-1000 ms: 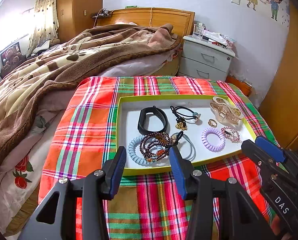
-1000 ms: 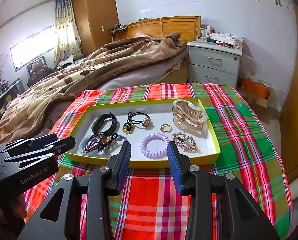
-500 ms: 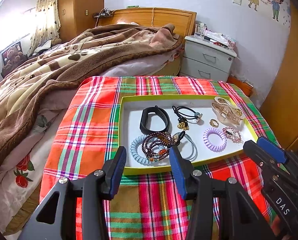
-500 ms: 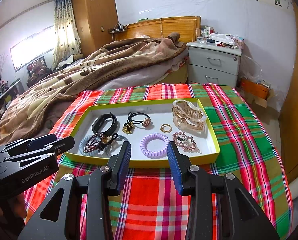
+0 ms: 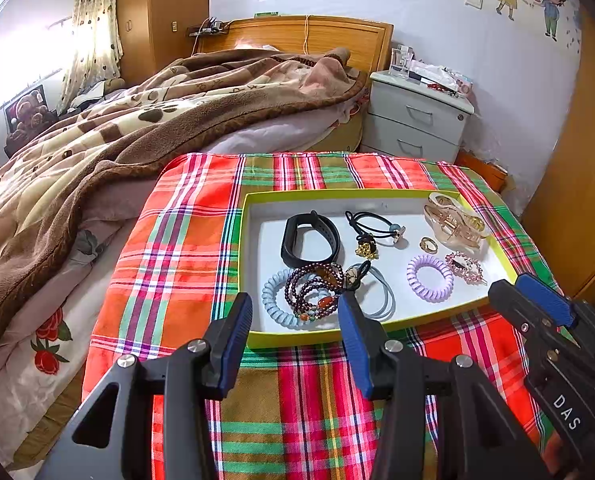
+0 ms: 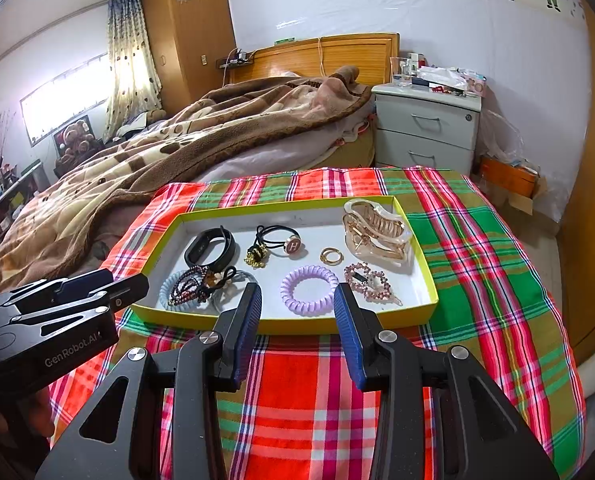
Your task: Organize jewelry
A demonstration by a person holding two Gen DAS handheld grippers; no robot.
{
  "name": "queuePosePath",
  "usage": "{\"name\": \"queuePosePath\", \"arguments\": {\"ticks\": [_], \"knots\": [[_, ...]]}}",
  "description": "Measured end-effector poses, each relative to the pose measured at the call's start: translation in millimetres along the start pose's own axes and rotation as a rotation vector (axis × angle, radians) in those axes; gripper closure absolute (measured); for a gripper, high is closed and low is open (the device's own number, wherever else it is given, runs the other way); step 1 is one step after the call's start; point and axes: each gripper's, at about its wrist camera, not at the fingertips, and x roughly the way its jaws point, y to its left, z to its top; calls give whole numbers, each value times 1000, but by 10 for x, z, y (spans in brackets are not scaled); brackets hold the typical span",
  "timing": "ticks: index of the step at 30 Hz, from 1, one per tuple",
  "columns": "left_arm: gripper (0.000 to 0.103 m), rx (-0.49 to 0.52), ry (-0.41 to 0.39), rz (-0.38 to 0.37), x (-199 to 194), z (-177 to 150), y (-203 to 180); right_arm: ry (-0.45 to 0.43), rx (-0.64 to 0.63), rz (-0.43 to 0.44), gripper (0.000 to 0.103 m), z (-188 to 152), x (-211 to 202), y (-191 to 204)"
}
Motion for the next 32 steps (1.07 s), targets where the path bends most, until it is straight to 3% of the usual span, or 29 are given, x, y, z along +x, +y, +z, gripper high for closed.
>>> {"name": "queuePosePath", "arguments": {"ticks": [32], "knots": [[56,-9,9,9,40,-9,12,2,5,-4,64,-25,2,-28]]}}
